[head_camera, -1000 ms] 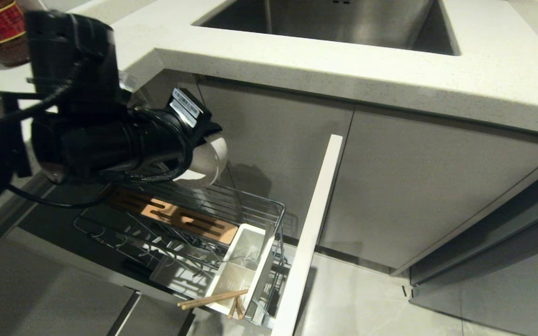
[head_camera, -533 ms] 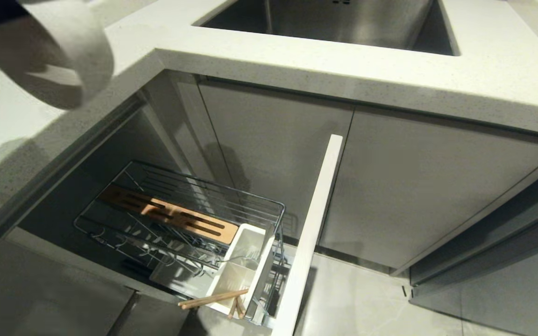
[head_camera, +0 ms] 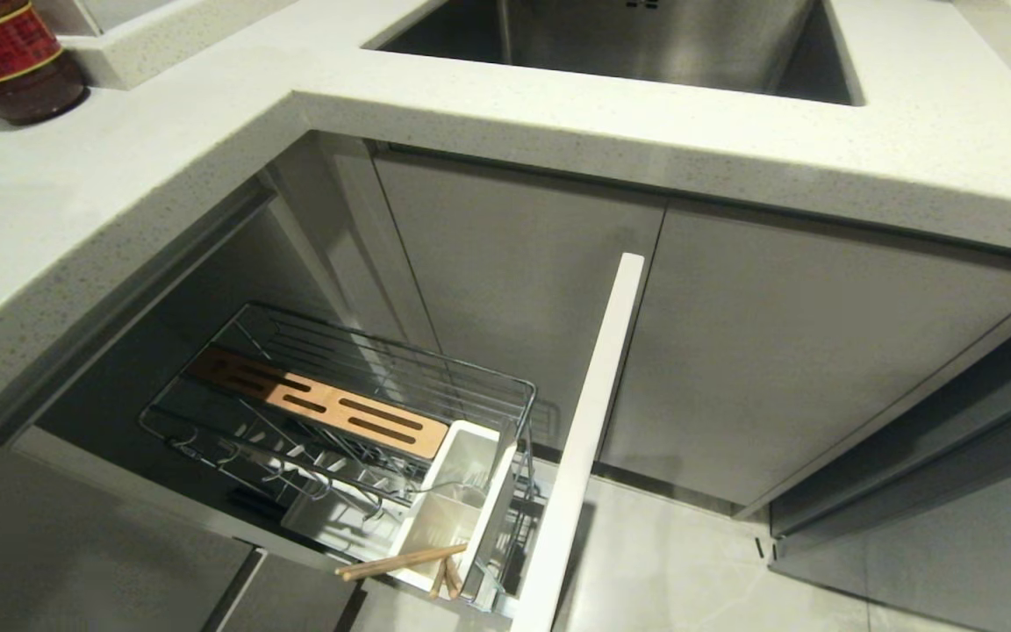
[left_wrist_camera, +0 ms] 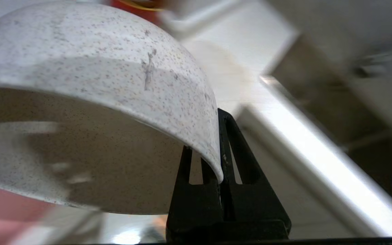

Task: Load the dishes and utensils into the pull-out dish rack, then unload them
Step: Take the bowl out of the cupboard

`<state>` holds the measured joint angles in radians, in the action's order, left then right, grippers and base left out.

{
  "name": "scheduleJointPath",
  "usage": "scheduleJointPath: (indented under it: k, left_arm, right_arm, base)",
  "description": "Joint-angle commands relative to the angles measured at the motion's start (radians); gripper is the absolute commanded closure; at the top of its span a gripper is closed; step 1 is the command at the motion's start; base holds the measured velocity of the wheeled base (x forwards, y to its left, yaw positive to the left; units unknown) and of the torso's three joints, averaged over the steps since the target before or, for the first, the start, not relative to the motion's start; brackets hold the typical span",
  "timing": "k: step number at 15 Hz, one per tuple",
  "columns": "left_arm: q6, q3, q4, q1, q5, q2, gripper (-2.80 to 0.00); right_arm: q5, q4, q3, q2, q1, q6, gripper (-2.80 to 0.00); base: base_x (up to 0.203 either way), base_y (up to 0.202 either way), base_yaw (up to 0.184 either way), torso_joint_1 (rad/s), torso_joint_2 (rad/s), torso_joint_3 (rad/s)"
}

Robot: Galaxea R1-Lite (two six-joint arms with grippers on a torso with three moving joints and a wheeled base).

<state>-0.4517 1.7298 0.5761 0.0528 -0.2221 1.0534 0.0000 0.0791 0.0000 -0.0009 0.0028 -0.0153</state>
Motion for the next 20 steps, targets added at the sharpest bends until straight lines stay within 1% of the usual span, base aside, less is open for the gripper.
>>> scheduleJointPath:
  k: [1,2,3,4,6,7,8,9,12,14,19,20]
  left_arm:
    - [0.07,0.093,0.239,-0.193,-0.004,0.038,0.0]
    - [0.098,0.127,0.332,-0.261,-0.005,0.07,0.0]
    - [0.126,0.148,0.397,-0.316,-0.006,0.109,0.0]
    - [0.149,0.159,0.436,-0.347,-0.012,0.148,0.0]
    - [0.171,0.172,0.474,-0.399,-0.044,0.219,0.0]
    - [0.186,0.183,0.528,-0.422,-0.051,0.249,0.0]
    - [0.202,0.194,0.564,-0.429,-0.053,0.273,0.0]
    - [0.207,0.198,0.572,-0.432,-0.055,0.29,0.0]
    - [0.211,0.197,0.577,-0.453,-0.056,0.322,0.0]
    - [0.23,0.197,0.577,-0.458,-0.056,0.337,0.0]
    - [0.232,0.197,0.578,-0.467,-0.056,0.352,0.0]
    - [0.232,0.197,0.577,-0.467,-0.056,0.355,-2.8]
  right_arm:
    - [0.0,0.001,0.026,0.001,0.0,-0.001,0.0]
    - [0.0,0.001,0.026,0.001,0.0,0.0,0.0]
    - [0.0,0.001,0.026,0.001,0.0,0.0,0.0]
    - [0.0,0.001,0.026,0.001,0.0,0.0,0.0]
    - [0.0,0.001,0.026,0.001,0.0,0.0,0.0]
    - [0.0,0.001,0.026,0.001,0.0,0.0,0.0]
    - [0.0,0.001,0.026,0.001,0.0,0.0,0.0]
    - [0.0,0.001,0.026,0.001,0.0,0.0,0.0]
    - [0.0,0.001,0.026,0.001,0.0,0.0,0.0]
    - [0.0,0.001,0.027,0.001,0.0,0.0,0.0]
    - [0.0,0.001,0.026,0.001,0.0,-0.001,0.0]
    - [0.0,0.001,0.026,0.001,0.0,-0.001,0.0]
  base:
    - [0.0,0.0,0.0,0.0,0.0,0.0]
    - [0.0,0.0,0.0,0.0,0.0,0.0]
    - [0.0,0.0,0.0,0.0,0.0,0.0]
    - [0.0,0.0,0.0,0.0,0.0,0.0]
    - [0.0,0.0,0.0,0.0,0.0,0.0]
    - [0.0,0.0,0.0,0.0,0.0,0.0]
    - [0.0,0.0,0.0,0.0,0.0,0.0]
    - [0.0,0.0,0.0,0.0,0.0,0.0]
    - [0.0,0.0,0.0,0.0,0.0,0.0]
    - [0.0,0.0,0.0,0.0,0.0,0.0]
    - [0.0,0.0,0.0,0.0,0.0,0.0]
    - [0.0,0.0,0.0,0.0,0.0,0.0]
